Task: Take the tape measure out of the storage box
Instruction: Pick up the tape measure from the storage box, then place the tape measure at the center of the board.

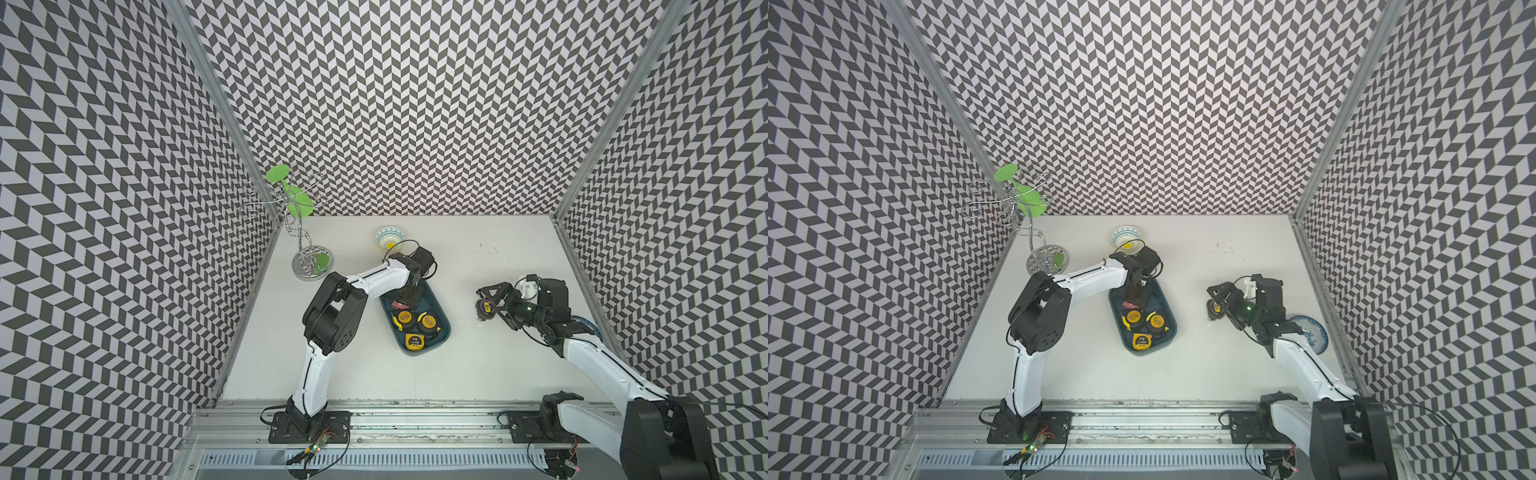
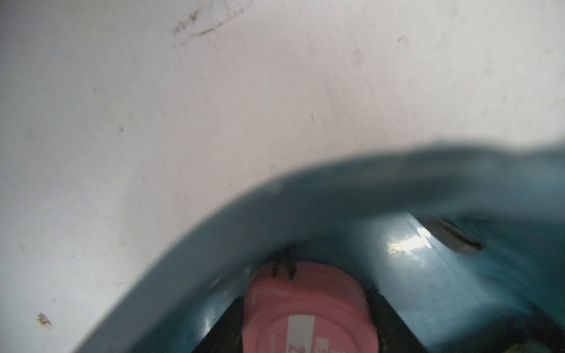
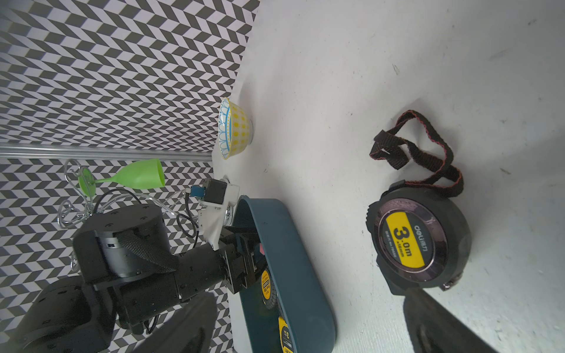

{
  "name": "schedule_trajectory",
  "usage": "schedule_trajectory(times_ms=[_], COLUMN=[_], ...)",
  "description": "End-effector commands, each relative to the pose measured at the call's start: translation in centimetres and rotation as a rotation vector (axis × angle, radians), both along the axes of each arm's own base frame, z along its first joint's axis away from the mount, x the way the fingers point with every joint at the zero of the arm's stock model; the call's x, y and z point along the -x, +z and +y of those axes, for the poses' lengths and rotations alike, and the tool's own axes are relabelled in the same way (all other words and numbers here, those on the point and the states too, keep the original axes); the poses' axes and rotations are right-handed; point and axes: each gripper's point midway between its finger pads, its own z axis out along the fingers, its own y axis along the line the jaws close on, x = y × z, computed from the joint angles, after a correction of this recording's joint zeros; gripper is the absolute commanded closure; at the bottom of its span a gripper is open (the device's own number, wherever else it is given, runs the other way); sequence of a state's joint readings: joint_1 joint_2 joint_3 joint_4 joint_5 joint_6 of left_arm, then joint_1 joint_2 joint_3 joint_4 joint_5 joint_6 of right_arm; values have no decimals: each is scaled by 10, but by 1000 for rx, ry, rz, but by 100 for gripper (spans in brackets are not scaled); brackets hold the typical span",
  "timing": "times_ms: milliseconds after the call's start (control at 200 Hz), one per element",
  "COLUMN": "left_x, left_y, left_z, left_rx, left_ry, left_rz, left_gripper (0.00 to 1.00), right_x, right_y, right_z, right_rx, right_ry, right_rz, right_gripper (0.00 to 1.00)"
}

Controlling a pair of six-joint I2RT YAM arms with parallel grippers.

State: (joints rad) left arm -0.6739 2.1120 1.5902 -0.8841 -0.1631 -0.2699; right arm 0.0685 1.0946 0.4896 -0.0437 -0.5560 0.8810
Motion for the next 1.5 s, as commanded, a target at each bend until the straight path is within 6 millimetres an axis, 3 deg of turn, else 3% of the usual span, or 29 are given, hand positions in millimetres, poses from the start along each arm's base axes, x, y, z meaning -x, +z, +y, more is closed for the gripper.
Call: schedule_trajectory(times_ms=[0,386,576,771,916,1197,1492], left_x=[-7,-9,-9,-5,2,18,29], left_y=[8,98,151,203,228,241,238], left_z=[3,-25,-42,-58,-71,-92,-99], left_rx=[-8,220,394,580,726,927,1039], left_ry=[19,81,138,193,243,338,428], left_rz=[-21,-122,-166,-191,-177,-111,-59], left_gripper=[100,100,100,100,100,100,100], right_x=[-13,-11,-10,-5,-1,6,2], right_y=[20,35,47,73,98,129,137], right_z=[1,8,16,40,65,101,120], right_rx=[-6,6,21,24,46,63,95], right_ry=[11,73,107,188,238,260,216], right_rz=[-75,-144,-201,-315,-431,-615,-697], right_gripper=[1,0,0,0,0,6,8])
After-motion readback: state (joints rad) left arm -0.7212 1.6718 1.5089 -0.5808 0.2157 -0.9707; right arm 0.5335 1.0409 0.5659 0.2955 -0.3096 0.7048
